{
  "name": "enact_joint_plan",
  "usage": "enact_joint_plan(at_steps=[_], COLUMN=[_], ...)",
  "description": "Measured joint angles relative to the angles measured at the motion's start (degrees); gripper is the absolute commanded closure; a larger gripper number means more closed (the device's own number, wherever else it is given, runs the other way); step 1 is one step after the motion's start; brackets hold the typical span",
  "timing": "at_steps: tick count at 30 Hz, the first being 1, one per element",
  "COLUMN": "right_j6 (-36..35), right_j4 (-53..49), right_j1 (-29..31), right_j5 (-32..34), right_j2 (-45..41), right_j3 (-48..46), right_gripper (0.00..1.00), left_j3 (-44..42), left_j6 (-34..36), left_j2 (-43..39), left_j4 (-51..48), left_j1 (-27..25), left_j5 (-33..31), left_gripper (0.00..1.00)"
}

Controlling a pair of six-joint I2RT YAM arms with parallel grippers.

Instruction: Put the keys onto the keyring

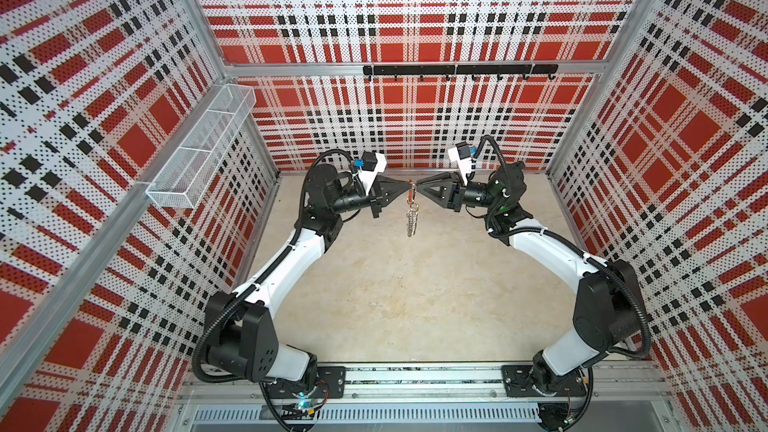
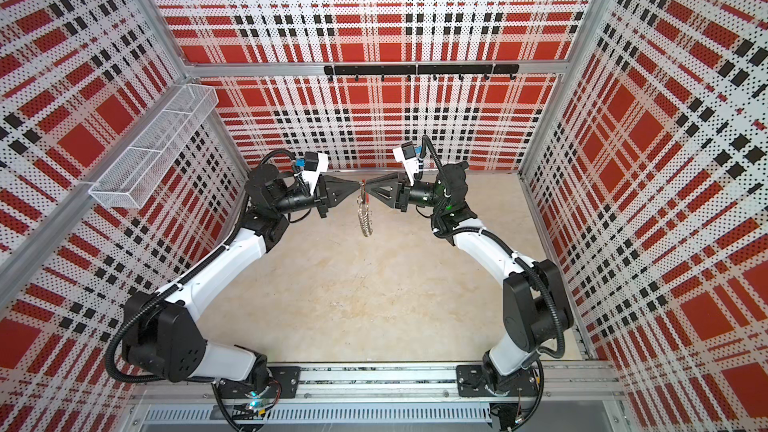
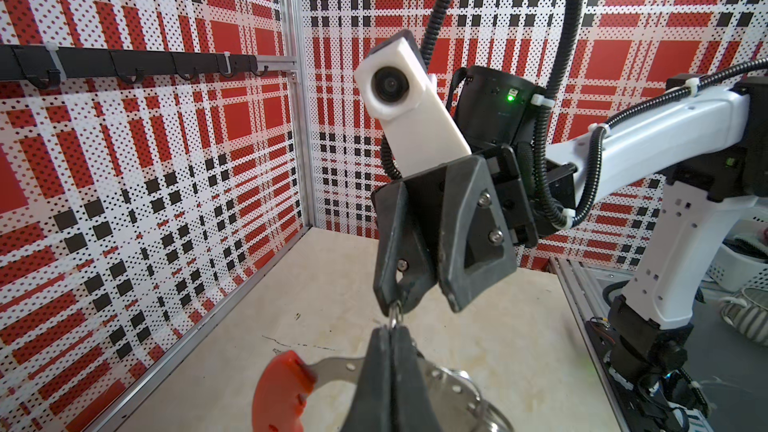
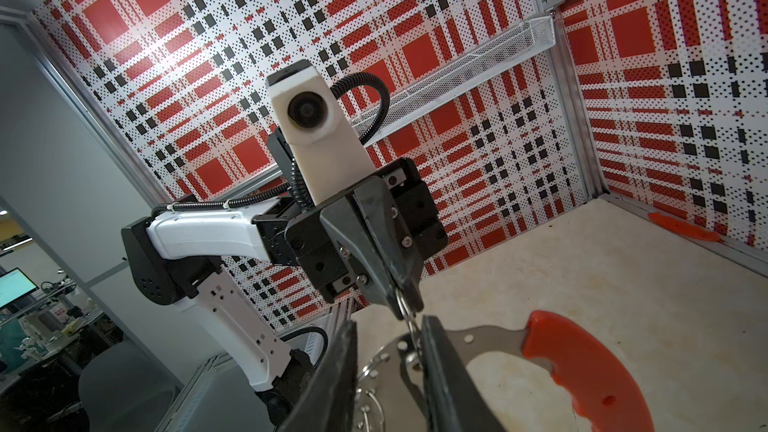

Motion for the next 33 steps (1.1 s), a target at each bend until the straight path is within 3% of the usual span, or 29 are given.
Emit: enact_joint_plan(at_steps=[15, 26, 33], right_j6=[-0.5, -2.7, -4.2], right_j4=[-0.2, -1.6, -4.3], right_j1=[0.0, 0.0, 0.5], right_j5=[0.1, 0.5, 0.6], right_j2=[0.5, 0.3, 0.0], right_j3=[0.2, 0.2, 0.1], right_gripper=[1.0, 1.0, 1.0], left_j3=[0.0, 0.0, -4.1], left_j6=[-1.4, -2.1, -4.1], left_j2=[0.0, 0.0, -0.7], left_j4=[1.4, 2.1, 11.8], left_j1=[0.0, 0.0, -0.8], left_j5=[0.8, 0.6, -1.3], left_gripper=[1.0, 1.0, 1.0])
